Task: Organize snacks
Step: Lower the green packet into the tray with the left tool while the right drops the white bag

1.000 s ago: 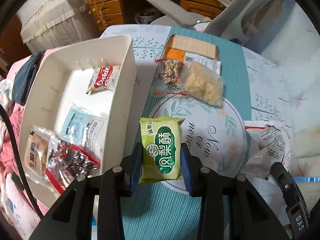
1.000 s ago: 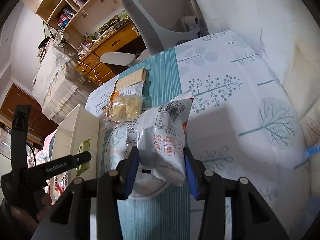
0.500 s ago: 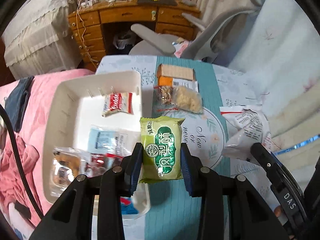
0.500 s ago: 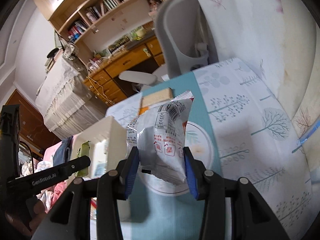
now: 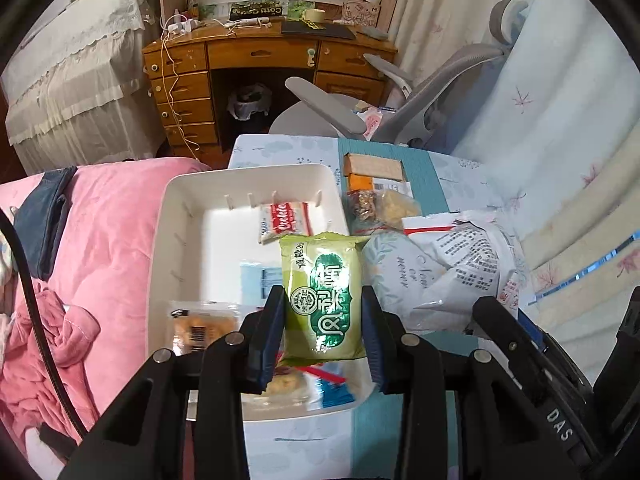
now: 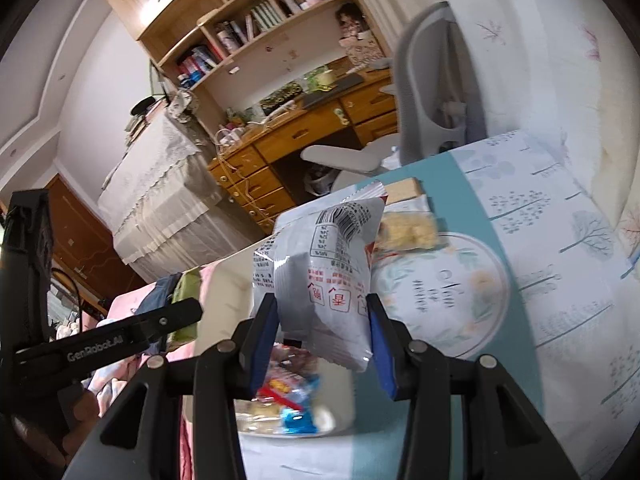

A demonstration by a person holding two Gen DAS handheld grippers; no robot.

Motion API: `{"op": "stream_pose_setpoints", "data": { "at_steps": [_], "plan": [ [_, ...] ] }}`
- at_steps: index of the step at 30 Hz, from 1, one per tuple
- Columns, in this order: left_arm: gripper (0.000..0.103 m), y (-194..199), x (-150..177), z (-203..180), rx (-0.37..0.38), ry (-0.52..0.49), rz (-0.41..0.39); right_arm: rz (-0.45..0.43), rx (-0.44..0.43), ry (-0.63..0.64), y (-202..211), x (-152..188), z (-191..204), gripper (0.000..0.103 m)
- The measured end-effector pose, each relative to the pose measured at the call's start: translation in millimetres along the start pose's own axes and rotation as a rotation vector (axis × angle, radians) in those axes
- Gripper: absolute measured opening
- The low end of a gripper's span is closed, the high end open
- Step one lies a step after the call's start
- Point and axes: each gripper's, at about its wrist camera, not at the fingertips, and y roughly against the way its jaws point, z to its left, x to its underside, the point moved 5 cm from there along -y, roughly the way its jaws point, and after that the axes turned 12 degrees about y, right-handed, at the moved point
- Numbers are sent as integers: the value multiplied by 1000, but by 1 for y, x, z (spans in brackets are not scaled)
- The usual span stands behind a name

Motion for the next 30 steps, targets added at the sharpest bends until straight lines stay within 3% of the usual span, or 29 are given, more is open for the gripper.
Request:
{"op": "stream_pose_setpoints", "data": {
  "at_steps": [15, 22, 24, 26, 30],
  "plan": [
    [35, -6, -7, 84, -30, -11, 50, 22, -61, 36, -32, 19, 86, 44],
    [36, -14, -17, 97, 12, 5, 82, 49, -30, 71, -44, 16, 105, 46],
    [37, -17, -18, 97, 14, 2, 98, 69, -16, 78, -47, 15, 105, 52],
    [38, -20, -21, 94, 13, -10, 107, 81, -3, 78, -47, 14, 103, 67],
    [50, -23, -29, 86, 11, -17, 119, 91, 30, 65, -43, 12, 92, 74]
  ]
}}
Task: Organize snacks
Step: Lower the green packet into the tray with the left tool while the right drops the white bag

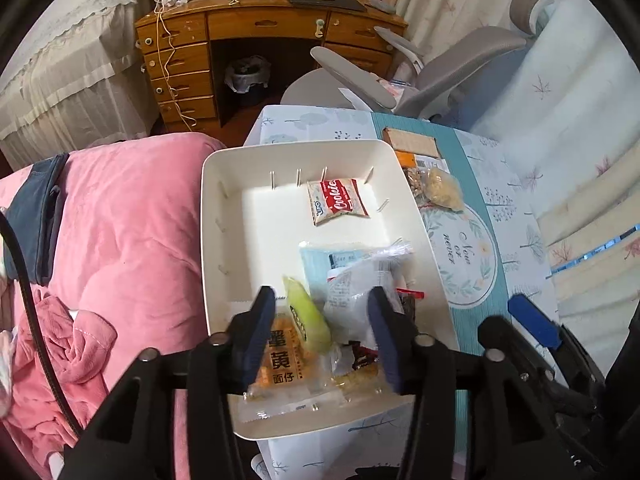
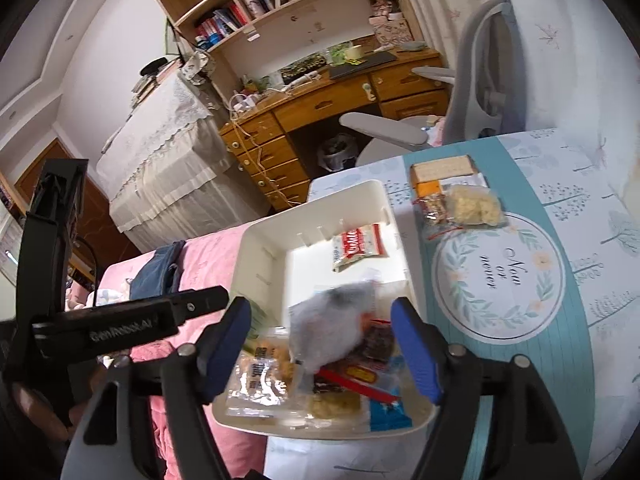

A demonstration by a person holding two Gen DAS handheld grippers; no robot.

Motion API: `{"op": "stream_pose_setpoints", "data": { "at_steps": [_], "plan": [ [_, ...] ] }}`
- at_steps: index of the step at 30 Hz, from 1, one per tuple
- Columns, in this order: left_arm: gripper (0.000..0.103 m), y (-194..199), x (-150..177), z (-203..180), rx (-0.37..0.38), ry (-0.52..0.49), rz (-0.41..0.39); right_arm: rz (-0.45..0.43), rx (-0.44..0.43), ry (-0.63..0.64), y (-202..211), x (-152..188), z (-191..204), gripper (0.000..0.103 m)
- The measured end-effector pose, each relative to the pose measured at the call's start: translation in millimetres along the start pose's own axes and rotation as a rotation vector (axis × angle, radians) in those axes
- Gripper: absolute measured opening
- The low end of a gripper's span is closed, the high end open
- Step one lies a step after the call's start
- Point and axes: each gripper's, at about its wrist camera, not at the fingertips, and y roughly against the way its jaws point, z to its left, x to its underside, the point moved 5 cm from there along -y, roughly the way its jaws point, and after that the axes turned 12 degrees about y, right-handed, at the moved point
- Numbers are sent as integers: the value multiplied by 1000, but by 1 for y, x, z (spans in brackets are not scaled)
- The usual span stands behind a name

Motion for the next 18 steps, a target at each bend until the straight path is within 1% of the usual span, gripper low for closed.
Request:
{"op": "stream_pose_setpoints", "data": {
  "at_steps": [4, 7, 10, 13, 18],
  "plan": [
    [54, -3, -11, -13, -33, -23, -2, 39, 25, -24, 0, 4, -16, 74],
    [59, -5, -18, -27, -39, -49, -7, 51, 42, -32, 3, 2, -30, 75],
    [60, -9, -28, -45, -28, -67, -4, 59, 71, -46, 3, 0, -46, 82],
    [61, -14, -36, -61, -18, -78, 3, 55, 78, -74, 4, -4, -64, 84],
    [72, -25, -52, -93, -1, -95, 21, 48, 79, -128, 1, -20, -98, 84]
  ]
}}
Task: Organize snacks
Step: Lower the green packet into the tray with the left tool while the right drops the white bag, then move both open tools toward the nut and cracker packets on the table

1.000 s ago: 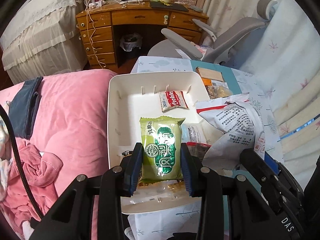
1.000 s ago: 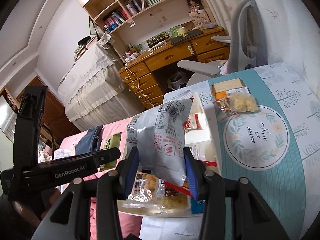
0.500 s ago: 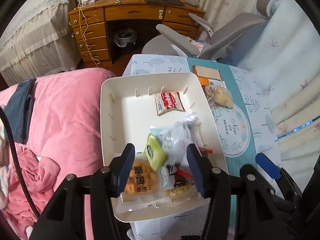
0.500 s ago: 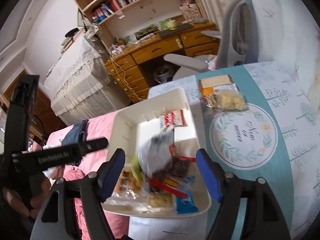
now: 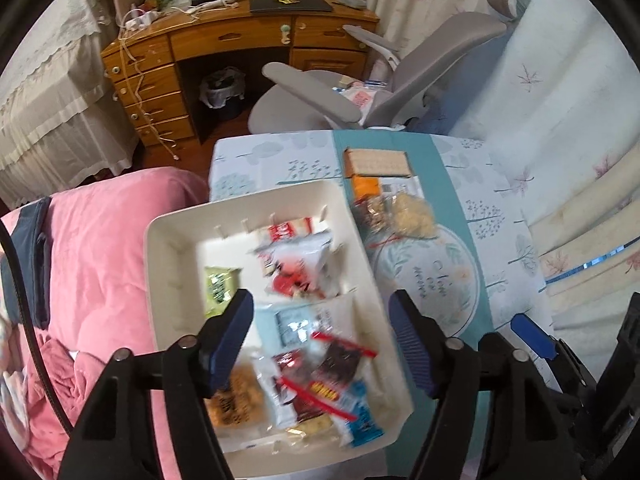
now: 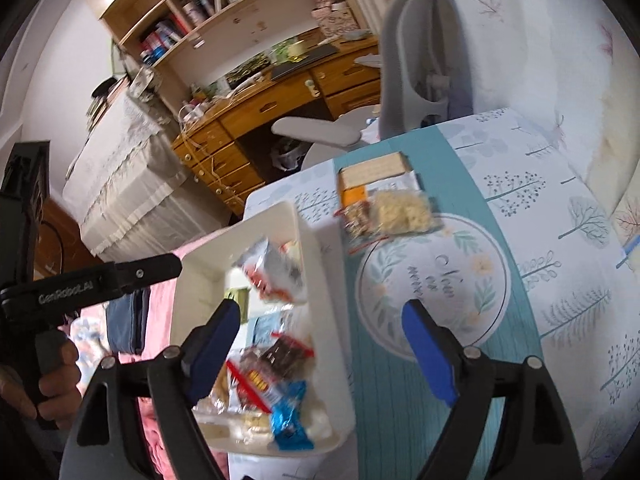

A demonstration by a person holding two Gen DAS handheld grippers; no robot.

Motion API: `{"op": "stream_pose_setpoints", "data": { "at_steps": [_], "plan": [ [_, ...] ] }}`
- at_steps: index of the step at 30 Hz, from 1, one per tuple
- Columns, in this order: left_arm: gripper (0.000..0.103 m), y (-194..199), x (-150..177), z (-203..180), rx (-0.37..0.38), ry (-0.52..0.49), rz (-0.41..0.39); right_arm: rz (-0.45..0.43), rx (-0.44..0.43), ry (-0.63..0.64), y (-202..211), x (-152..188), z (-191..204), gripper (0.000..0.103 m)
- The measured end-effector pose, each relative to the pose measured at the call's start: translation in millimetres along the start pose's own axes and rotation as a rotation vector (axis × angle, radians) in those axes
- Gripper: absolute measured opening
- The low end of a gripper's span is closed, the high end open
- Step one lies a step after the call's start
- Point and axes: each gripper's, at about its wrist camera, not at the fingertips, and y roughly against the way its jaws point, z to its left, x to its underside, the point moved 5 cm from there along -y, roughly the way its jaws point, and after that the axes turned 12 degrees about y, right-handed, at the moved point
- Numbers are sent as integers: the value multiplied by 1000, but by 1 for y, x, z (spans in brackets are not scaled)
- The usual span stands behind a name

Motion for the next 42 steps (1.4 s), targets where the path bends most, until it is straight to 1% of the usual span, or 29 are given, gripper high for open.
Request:
{"op": "stream_pose_setpoints", "data": {
  "at_steps": [3, 7, 16, 21, 24, 27, 30, 34, 37, 41, 42],
  "plan": [
    [72, -11, -7, -17, 5, -17, 31, -6, -4, -32, -6, -12, -19, 84],
    [73, -28, -16, -39, -20, -49, 61, 2, -5, -44, -19, -23, -40, 84],
    [73, -82, -43, -77, -63, -38, 140, 23, -40, -32, -67, -38, -77, 84],
    [73, -120, -59, -92, -122, -40, 183, 22, -37, -34, -98, -41, -95, 84],
    [73, -142, -65, -97, -165, -30, 220, 18, -19, -24, -118, -41, -106, 84],
    [73, -161, -68, -102, -186, -24, 257, 19, -10, -8, -133, -40, -112, 84],
    [73, -181, -71, -104, -250, -28, 283, 8, -4, 22, -146, -39, -115, 84],
    [73, -206, -72, -103, -283, -12, 326, 9, 10, 72, -162, -37, -117, 84],
    [73, -225, -73, -100, -323, -15, 348, 9, 14, 90, -171, -36, -118, 84],
    [73, -237, -78, -98, -323, 8, 362, 25, 37, 138, -182, -35, -116, 84],
    [73, -240, -78, -97, -334, 9, 366, 29, 41, 146, -185, -35, -115, 84]
  ]
}}
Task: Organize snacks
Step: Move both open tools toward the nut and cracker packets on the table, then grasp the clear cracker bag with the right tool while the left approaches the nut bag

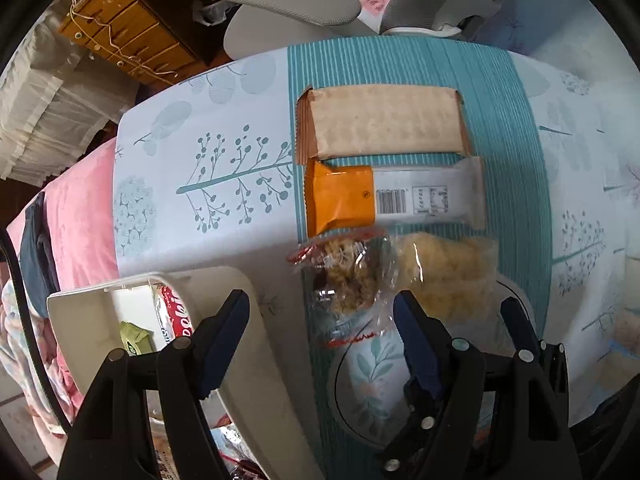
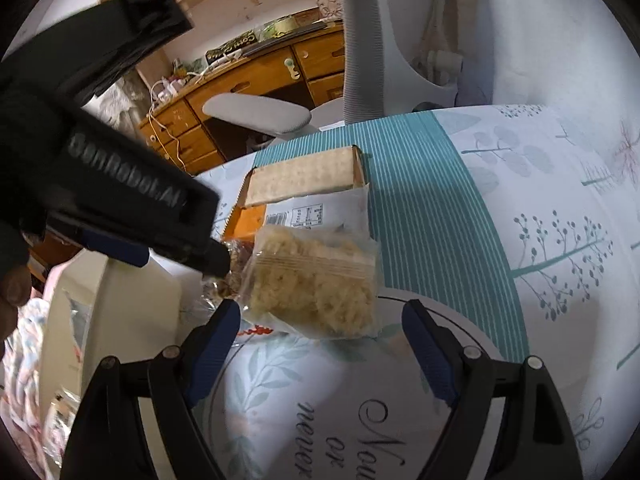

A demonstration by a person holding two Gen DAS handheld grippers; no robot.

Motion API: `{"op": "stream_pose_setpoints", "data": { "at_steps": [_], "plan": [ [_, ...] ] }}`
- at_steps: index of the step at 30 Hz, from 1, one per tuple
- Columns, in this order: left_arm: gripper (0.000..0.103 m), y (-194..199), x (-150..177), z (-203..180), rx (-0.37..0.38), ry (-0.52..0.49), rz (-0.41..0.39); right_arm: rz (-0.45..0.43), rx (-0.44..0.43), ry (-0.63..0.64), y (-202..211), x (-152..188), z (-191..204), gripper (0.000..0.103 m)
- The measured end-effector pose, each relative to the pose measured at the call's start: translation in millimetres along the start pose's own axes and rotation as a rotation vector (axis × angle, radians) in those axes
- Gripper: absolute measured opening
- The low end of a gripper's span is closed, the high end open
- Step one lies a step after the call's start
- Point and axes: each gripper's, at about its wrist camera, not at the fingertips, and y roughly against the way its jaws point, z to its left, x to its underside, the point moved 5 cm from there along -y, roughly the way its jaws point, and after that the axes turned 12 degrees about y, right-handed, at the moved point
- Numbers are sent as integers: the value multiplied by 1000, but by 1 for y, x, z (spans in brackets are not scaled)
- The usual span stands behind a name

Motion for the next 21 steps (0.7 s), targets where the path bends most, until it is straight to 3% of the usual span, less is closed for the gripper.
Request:
{"op": "stream_pose_setpoints", "data": {
  "at_steps": [6, 11, 21],
  "plan": [
    [73, -14, -10, -2, -8, 10, 17, 19, 5, 8, -15, 1, 3, 84],
    [73, -18, -15, -7, -24, -3, 4, 24, 17, 26, -19, 3, 3, 73],
    [63, -26, -12, -20, -57, -43, 1, 28, 66, 0, -10, 6, -14, 71]
  ]
}}
